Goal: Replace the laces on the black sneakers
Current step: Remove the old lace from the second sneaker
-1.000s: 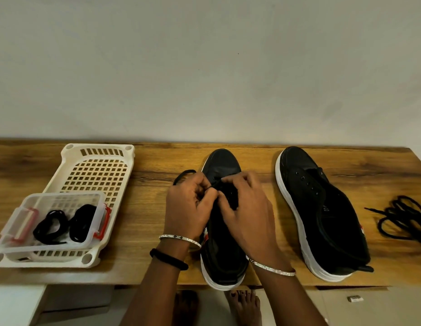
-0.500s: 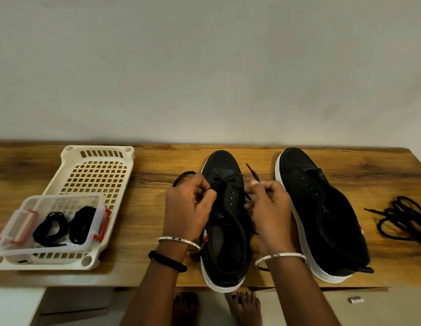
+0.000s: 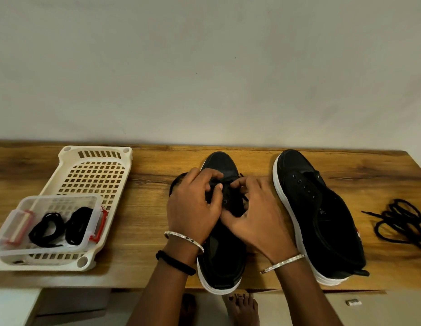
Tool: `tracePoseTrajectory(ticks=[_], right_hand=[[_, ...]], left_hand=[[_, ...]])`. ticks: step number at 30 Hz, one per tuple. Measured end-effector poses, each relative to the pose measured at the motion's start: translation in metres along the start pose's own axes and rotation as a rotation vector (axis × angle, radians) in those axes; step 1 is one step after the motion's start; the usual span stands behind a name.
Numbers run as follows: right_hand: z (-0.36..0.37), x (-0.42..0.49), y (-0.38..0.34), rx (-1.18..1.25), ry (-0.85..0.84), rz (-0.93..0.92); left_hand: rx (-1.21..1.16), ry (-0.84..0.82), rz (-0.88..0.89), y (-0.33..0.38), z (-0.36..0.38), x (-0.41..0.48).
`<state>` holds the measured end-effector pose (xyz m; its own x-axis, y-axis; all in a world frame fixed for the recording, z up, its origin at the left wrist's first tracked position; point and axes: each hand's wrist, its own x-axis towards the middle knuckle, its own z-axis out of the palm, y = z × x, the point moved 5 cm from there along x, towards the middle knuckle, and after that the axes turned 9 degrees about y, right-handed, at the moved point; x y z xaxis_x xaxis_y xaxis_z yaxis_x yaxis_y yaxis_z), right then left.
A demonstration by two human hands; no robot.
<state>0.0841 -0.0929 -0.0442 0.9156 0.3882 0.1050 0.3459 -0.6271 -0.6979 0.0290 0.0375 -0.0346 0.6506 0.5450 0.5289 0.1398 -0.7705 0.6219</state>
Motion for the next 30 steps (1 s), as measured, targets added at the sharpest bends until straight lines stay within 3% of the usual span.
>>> tracePoseTrajectory(ticks=[3, 7, 11, 13, 22, 25, 27, 30], right_hand=[[0.002, -0.002, 0.005, -0.053, -0.053, -0.059], [-0.003, 0.001, 0.014, 0.092, 0.164, 0.004], [-0.004, -0.001, 0.023, 0.272, 0.246, 0.120], [-0.004, -0.003, 0.023, 0.330, 0.246, 0.163], [-0.004, -0.004, 0.023, 0.407, 0.225, 0.196], [-0.002, -0.005, 0.023, 0.415, 0.234, 0.189], [-0.002, -0.006, 0.023, 0.420, 0.252, 0.194], [-0.001, -0.006, 0.024, 0.439, 0.268, 0.216]], left_hand=[[0.001, 0.008, -0.043, 0.004, 0.005, 0.000], [0.008, -0.022, -0.128, 0.006, 0.008, 0.001], [0.364, -0.234, -0.086, 0.023, 0.019, -0.001], [0.412, -0.306, -0.134, 0.021, 0.022, -0.003], [0.383, -0.216, -0.183, 0.016, 0.020, -0.002], [0.260, -0.141, -0.184, 0.015, 0.020, -0.003], [0.092, -0.035, -0.289, 0.010, 0.020, -0.005], [-0.348, 0.132, -0.770, -0.021, 0.025, -0.010]])
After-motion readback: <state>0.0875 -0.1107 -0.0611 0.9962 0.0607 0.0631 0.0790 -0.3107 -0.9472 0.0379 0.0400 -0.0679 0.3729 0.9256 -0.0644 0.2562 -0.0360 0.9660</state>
